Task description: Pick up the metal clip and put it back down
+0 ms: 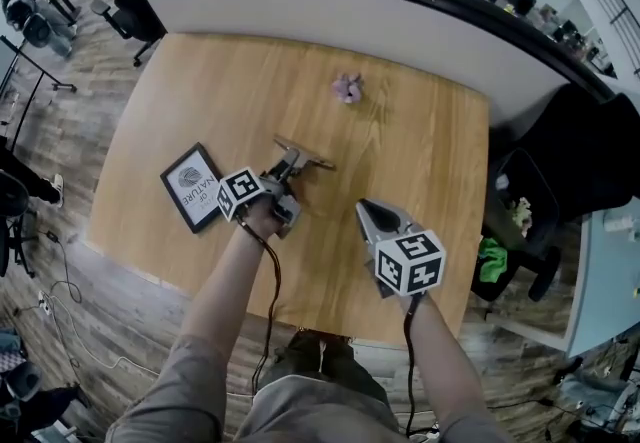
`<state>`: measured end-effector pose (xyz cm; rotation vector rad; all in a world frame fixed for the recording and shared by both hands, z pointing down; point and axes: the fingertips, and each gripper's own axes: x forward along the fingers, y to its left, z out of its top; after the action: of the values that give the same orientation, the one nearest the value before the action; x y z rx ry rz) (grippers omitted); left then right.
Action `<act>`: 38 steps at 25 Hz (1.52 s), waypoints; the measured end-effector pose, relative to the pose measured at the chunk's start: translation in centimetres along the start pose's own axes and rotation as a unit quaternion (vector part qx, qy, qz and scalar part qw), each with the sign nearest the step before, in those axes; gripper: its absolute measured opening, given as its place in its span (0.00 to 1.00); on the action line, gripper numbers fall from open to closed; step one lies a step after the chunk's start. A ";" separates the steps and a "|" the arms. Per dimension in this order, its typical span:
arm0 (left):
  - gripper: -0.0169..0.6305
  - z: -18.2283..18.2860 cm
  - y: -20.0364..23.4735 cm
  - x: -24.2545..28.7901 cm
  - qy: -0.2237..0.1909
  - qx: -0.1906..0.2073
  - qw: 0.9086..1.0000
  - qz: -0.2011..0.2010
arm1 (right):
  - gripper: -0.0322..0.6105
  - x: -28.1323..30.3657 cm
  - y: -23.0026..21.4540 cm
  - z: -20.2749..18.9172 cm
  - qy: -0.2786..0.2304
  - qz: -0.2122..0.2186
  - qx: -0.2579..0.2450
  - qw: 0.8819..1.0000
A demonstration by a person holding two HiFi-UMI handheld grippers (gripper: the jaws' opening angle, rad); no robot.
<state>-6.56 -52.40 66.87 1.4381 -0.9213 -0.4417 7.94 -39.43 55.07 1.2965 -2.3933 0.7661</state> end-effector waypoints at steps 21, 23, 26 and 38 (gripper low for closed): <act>0.22 -7.8 -22.7 -16.2 0.053 0.443 0.892 -0.070 | 0.07 -17.6 8.7 10.9 -0.175 0.000 -0.086 0.981; 0.22 -8.7 -24.3 -18.2 0.047 0.495 0.865 -0.062 | 0.07 -19.7 9.9 11.2 -0.191 0.000 -0.092 0.977; 0.15 -10.1 -26.9 -21.1 0.038 0.536 0.840 -0.072 | 0.07 -22.3 11.8 11.6 -0.208 -0.001 -0.105 0.972; 0.07 -17.1 -31.2 -29.2 0.024 0.608 0.787 -0.100 | 0.07 -29.3 15.9 9.8 -0.213 -0.016 -0.124 0.969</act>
<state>-3.00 -23.48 31.20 2.7279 -1.0496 0.1307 10.25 -18.36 27.53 1.5068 -2.6735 0.1749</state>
